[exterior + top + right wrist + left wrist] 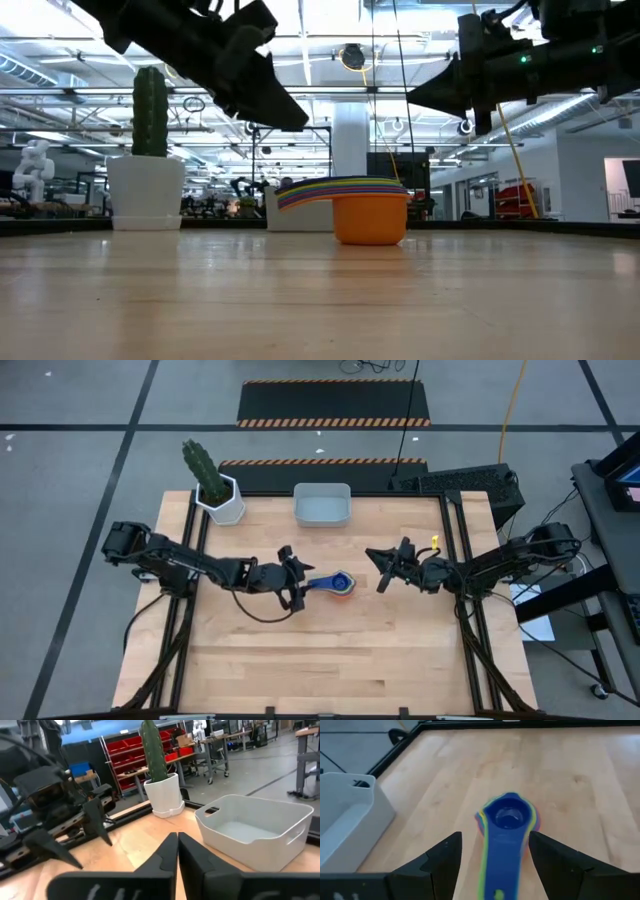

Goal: Nest measuring cups in basket
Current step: Put the stacked measuring cups into the bin

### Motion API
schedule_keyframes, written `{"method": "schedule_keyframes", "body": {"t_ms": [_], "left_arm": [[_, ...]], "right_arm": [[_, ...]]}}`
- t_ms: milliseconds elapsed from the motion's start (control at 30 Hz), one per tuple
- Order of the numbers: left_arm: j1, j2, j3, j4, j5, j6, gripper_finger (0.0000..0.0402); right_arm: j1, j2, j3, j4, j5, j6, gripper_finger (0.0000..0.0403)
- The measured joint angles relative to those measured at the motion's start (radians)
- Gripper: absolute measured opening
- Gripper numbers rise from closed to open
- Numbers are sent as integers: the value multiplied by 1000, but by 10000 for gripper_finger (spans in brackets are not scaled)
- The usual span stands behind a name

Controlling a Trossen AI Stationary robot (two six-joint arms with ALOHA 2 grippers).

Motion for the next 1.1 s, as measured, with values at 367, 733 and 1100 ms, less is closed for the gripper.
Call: {"method": "schedule_keyframes", "body": {"t_ms": [367,733,1100], "left_arm": [[29,74,0,-18,50,13,322],[124,185,0,44,214,-36,376],[125,284,0,130,242,-21,376]], "right_arm": [[0,0,0,1,0,-17,1],[9,0,0,-18,-26,-15,0],[9,0,0,9,-49,-27,0]]}}
